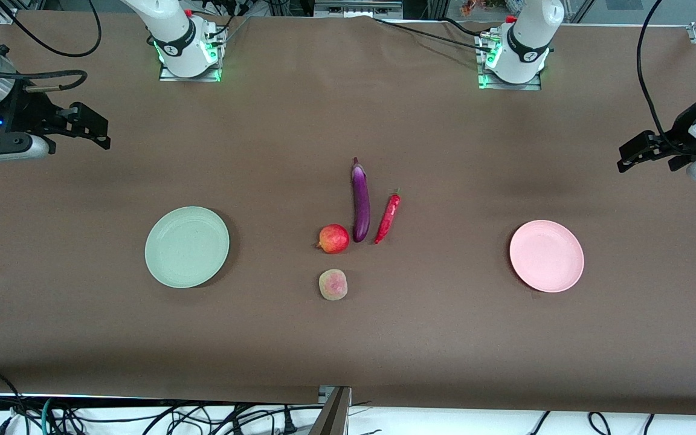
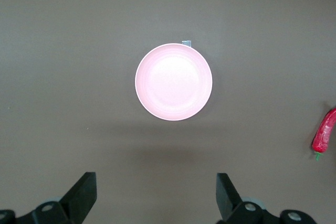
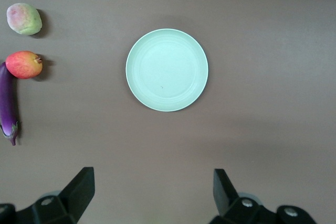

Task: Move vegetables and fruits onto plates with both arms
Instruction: 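Move the right gripper out toward the red pomegranate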

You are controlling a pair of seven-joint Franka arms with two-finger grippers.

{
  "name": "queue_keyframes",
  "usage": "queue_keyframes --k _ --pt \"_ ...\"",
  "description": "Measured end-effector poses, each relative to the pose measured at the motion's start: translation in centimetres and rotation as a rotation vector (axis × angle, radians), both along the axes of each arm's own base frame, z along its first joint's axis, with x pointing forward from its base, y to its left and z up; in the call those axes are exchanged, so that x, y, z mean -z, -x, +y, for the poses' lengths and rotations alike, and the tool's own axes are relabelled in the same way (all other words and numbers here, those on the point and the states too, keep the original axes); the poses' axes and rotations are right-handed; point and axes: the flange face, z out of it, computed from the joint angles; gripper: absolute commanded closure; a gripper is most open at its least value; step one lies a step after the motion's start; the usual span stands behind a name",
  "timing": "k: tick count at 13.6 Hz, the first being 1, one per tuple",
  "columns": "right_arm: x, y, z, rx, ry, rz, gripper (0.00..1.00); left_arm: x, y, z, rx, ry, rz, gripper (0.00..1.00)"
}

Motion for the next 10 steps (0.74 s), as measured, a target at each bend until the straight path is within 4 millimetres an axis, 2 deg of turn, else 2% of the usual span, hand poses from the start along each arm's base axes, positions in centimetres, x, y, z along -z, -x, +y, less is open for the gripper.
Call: queue_keyframes --k 5,7,8,10 --pt "0.2 0.0 0.0 0.012 0.001 0.008 0.0 0.0 0.0 0.0 0.0 0.0 0.0 0.0" --pt "1.2 -0.3 0.3 0.007 0.004 0.029 0.0 0.0 0.0 0.0 0.0 0.0 0.0 0.0" --pt "2.3 -0.6 1.1 -0.006 0.004 0.042 0.0 0.0 0.0 0.0 0.0 0.0 0.001 0.0" --pt "4.7 -1.9 4.1 -0.032 -0.004 0.035 0.0 0.0 0.0 0.0 0.0 0.0 0.002 0.0"
